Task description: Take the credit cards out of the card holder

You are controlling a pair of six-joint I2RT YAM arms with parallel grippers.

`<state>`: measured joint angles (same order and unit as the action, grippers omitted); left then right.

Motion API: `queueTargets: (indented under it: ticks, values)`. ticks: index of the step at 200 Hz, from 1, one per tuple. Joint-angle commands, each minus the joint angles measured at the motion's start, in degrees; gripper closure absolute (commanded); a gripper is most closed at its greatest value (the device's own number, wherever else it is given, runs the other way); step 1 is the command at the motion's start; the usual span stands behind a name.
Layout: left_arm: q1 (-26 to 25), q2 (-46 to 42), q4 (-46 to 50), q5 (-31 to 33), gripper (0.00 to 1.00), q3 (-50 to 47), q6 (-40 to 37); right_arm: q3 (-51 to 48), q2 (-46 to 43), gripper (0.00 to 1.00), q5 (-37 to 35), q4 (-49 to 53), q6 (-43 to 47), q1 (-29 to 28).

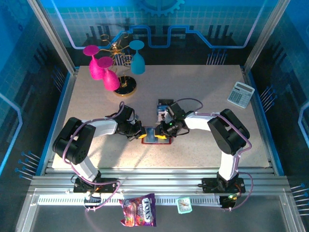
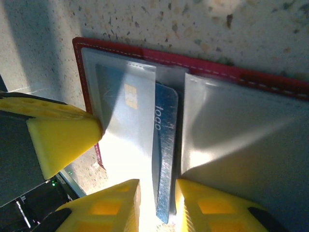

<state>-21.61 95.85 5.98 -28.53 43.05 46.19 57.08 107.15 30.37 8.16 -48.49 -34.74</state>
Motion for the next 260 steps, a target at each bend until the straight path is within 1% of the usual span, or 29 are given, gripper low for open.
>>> queueTargets:
  ticks: [1, 41, 91, 128, 210, 260]
  values:
    - [-0.7, 0.6, 6.2, 2.1, 0.96, 0.1, -1.7, -0.7, 1.3, 0.73, 1.2, -1.2, -0.6, 0.7]
    - [-1.8, 0.6, 8.6, 3.7, 0.96, 1.2, -2.5, -1.1, 1.5, 0.73, 1.2, -1.5, -0.5, 0.9]
    - [-2.4, 1.1, 9.3, 4.1, 0.96, 1.6, -2.5, -1.9, 1.6, 0.73, 2.1, -3.0, -1.2, 1.1]
    - [-2.4, 1.2, 9.3, 4.2, 0.96, 1.7, -2.4, -2.5, 0.4, 0.8, 2.9, -4.5, -1.4, 1.5]
    - [-2.4, 1.1, 9.5, 4.5, 0.97, 1.8, -2.4, -4.3, -0.9, 0.9, 3.4, -7.3, -2.5, 2.5]
    - [-2.4, 1.3, 9.9, 4.6, 0.97, 2.1, -2.6, -5.5, -2.6, 0.93, 3.3, -6.7, -1.5, 3.9]
